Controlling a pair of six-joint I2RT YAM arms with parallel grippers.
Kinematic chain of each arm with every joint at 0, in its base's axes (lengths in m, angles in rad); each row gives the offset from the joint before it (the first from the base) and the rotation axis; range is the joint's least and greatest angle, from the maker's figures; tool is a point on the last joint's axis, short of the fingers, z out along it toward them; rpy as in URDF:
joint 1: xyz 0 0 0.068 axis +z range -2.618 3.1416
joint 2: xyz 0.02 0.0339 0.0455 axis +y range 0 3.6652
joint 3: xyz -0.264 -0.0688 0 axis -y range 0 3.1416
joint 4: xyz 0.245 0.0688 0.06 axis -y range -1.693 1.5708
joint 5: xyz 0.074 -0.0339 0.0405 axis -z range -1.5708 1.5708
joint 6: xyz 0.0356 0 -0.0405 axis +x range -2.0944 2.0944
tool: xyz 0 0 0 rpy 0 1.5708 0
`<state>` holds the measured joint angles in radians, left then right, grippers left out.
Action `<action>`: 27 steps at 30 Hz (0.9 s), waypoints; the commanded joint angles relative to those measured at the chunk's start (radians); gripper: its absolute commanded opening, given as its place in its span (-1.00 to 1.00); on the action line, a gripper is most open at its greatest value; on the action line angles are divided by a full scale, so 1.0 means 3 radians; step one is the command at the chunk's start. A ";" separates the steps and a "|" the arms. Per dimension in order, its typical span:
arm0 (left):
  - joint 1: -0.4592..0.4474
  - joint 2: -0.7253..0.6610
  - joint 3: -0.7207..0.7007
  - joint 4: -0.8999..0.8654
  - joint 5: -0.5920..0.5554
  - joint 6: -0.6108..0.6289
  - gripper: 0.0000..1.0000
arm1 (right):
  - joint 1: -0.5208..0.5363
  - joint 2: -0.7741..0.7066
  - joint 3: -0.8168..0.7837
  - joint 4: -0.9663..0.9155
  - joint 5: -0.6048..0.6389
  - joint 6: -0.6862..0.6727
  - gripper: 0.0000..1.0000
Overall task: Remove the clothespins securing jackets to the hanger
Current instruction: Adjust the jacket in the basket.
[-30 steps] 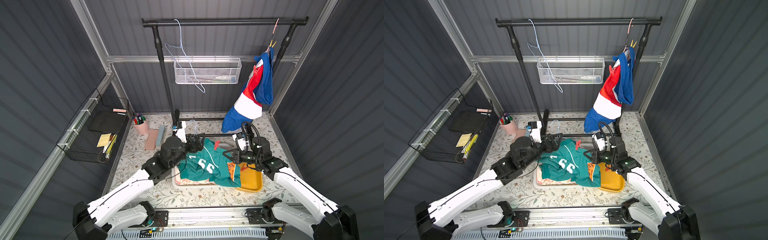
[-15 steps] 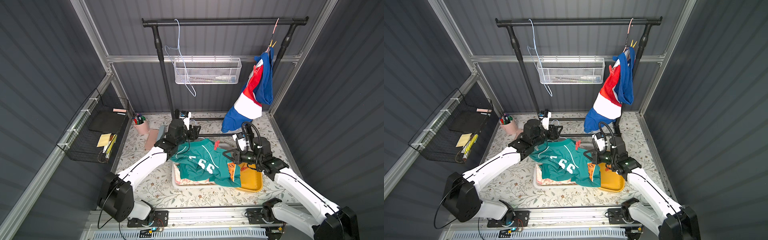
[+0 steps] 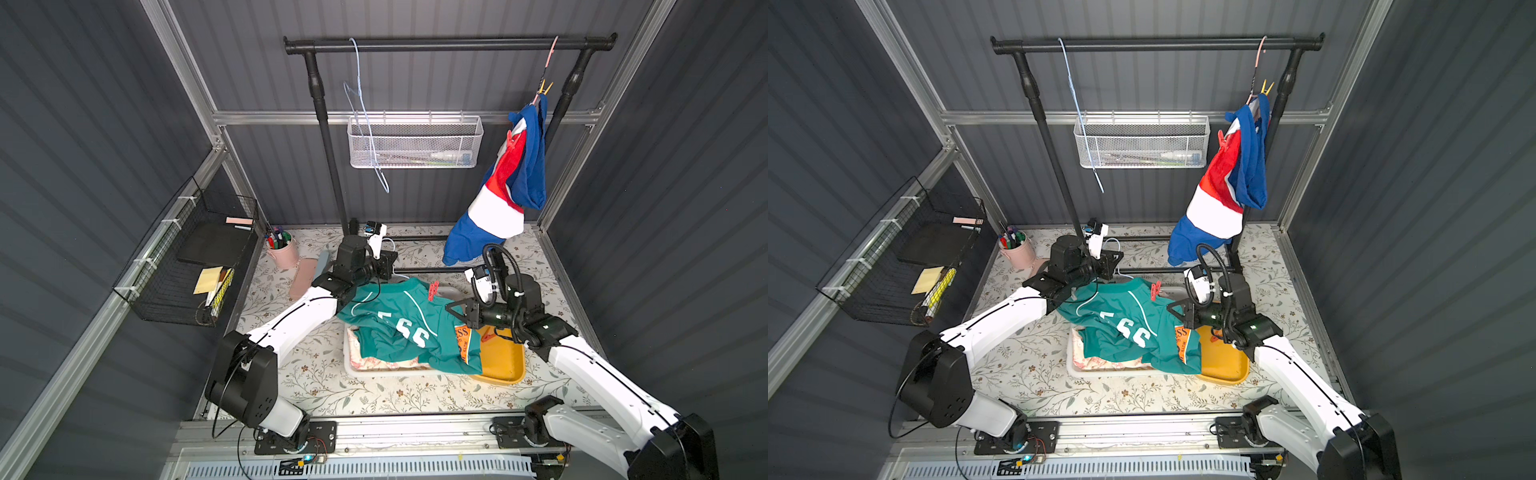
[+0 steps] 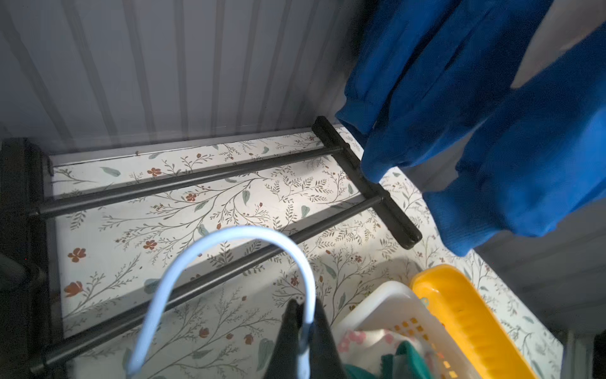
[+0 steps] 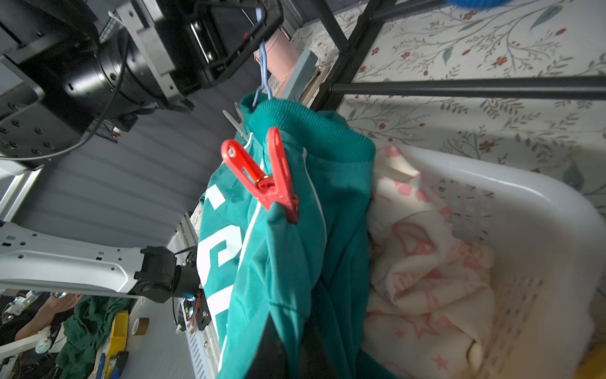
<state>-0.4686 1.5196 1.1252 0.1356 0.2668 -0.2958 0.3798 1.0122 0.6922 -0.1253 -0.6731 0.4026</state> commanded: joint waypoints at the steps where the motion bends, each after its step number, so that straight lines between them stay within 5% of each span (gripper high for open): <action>1: 0.0068 0.0002 0.0027 0.0163 0.0274 0.0090 -1.00 | 0.0012 -0.0055 0.0076 -0.0012 0.0058 -0.0084 -0.99; 3: 0.0102 -0.0056 -0.0031 0.0253 0.0276 0.0021 -1.00 | 0.0028 -0.0076 0.0086 -0.0026 0.0081 -0.0082 -0.82; 8: 0.0125 -0.0113 -0.0103 0.0285 0.0087 0.0010 -1.00 | 0.0030 -0.0222 0.0241 -0.0166 0.0175 0.0052 0.31; 11: 0.0130 -0.0146 -0.0160 0.0330 -0.0001 0.0016 -1.00 | 0.0024 -0.0319 0.0488 -0.0489 0.0440 0.0068 0.67; 21: 0.0136 -0.0187 -0.0179 0.0497 -0.0066 -0.0050 -1.00 | 0.0248 -0.0633 0.1093 -0.2709 0.1079 0.0540 0.66; 27: 0.0136 -0.0133 -0.0173 0.0557 -0.0040 -0.0035 -1.00 | 0.0624 -0.0987 0.0839 -0.2958 0.1284 0.1042 0.66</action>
<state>-0.4412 1.4876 1.0809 0.2405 0.2775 -0.3145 0.5446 0.7517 0.9764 -0.9047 -0.3378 0.6052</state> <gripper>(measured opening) 0.090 0.828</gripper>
